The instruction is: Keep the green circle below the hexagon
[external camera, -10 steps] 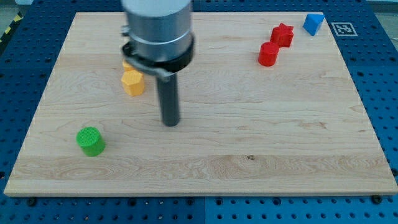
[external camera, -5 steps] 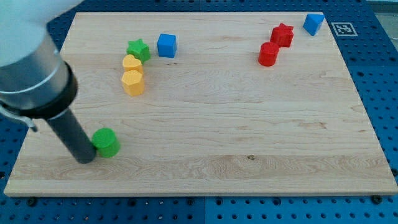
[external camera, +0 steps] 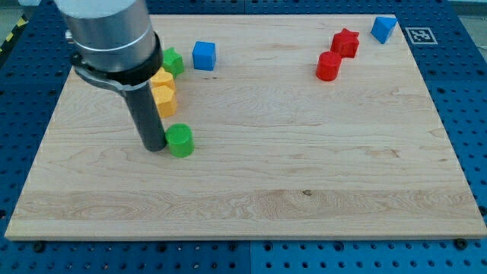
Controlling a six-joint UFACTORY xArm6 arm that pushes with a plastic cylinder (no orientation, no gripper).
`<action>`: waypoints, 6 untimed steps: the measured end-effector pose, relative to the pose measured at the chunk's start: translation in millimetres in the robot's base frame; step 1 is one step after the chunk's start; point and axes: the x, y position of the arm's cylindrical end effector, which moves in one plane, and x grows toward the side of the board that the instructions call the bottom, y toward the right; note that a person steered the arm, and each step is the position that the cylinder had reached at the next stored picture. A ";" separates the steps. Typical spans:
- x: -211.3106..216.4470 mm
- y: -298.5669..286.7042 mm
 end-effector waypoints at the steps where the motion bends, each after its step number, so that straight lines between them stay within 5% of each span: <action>1: 14.1 19.4; 3: 41.6 44.3; 6: 24.4 52.5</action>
